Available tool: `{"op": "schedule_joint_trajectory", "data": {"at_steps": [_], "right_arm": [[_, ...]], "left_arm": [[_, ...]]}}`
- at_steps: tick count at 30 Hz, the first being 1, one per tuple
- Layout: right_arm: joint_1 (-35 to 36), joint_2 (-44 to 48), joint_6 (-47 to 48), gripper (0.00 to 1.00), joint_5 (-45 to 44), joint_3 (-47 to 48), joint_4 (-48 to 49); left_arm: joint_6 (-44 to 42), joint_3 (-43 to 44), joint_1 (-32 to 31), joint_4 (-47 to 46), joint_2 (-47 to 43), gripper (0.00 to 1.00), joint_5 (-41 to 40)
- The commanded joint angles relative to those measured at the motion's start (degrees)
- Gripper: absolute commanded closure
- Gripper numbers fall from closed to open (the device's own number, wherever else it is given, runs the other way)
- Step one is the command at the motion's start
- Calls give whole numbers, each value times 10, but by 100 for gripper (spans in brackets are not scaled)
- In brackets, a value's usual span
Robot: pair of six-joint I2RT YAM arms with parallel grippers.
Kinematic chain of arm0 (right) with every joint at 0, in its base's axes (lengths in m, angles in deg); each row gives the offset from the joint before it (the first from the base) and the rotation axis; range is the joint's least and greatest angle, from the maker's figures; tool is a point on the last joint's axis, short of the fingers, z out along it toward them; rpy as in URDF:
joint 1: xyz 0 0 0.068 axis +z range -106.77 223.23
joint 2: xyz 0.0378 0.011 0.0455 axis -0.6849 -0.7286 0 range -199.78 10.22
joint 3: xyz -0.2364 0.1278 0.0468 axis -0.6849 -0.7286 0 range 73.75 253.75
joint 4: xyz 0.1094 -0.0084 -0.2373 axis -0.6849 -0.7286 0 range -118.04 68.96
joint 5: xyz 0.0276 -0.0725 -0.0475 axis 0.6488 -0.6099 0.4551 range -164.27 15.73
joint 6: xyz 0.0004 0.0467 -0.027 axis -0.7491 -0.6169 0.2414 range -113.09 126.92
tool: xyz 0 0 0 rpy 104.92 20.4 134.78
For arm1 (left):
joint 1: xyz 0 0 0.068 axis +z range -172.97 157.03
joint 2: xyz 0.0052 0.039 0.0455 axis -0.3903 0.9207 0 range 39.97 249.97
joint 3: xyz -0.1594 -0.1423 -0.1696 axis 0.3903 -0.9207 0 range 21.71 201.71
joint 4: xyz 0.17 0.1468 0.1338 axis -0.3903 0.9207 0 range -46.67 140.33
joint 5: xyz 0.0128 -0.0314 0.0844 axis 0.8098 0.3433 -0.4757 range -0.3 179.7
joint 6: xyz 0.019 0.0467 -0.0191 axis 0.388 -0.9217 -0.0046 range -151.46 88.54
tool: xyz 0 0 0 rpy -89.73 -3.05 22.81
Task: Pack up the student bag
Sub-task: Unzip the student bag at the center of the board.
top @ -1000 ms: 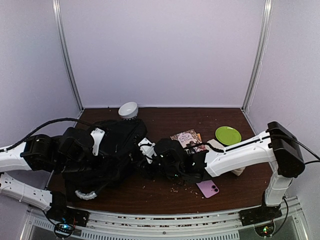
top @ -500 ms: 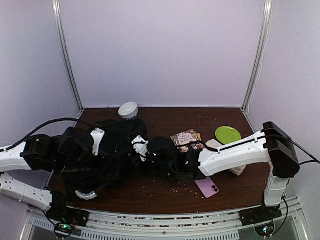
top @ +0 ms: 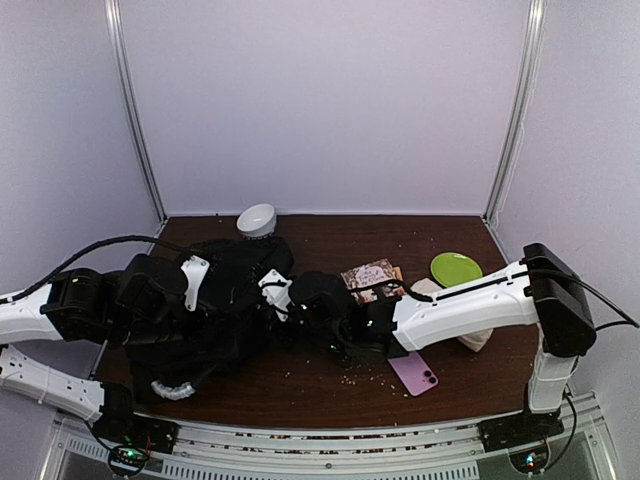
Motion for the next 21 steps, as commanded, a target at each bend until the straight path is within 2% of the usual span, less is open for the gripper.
{"op": "schedule_joint_trajectory", "data": {"at_steps": [1, 8, 15, 21], "right_arm": [[1, 0, -6, 88, -17, 4, 9], [1, 7, -11, 100, -19, -8, 12], [1, 21, 2, 100, -6, -31, 28], [1, 58, 17, 100, 50, -90, 71]], "left_arm": [[0, 22, 1, -52, -13, 100, 0], [-1, 21, 1, -53, -11, 100, -1], [2, 16, 1, -53, -12, 100, -6], [5, 10, 1, -53, -5, 100, -15]]}}
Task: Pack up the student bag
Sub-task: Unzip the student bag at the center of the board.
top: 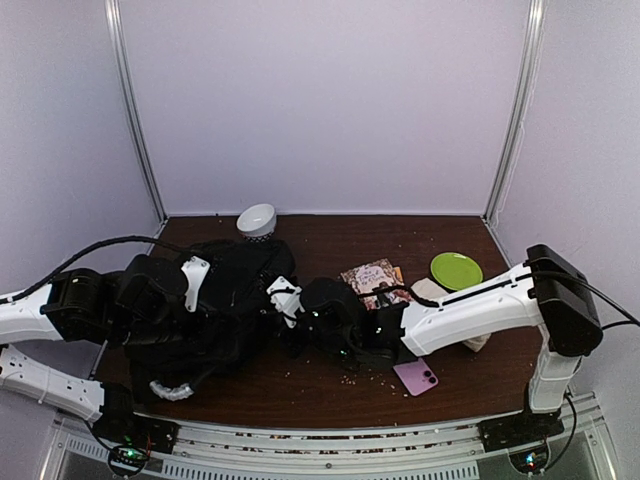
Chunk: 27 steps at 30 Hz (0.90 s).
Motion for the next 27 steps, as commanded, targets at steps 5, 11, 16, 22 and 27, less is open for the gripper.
{"op": "schedule_joint_trajectory", "data": {"at_steps": [5, 11, 16, 22, 27], "right_arm": [[1, 60, 5, 100, 89, -65, 39], [10, 66, 0, 100, 128, -71, 34], [16, 82, -6, 100, 164, -87, 30], [29, 105, -38, 100, 193, -128, 51], [39, 110, -69, 100, 191, -164, 84]], "left_arm": [[7, 4, 2, -63, 14, 100, -14], [-5, 2, 2, -102, 50, 100, -3], [-11, 2, 2, -131, 84, 100, 3], [-11, -11, 3, -184, 117, 100, 9], [-26, 2, 13, -247, 166, 100, 38]]}}
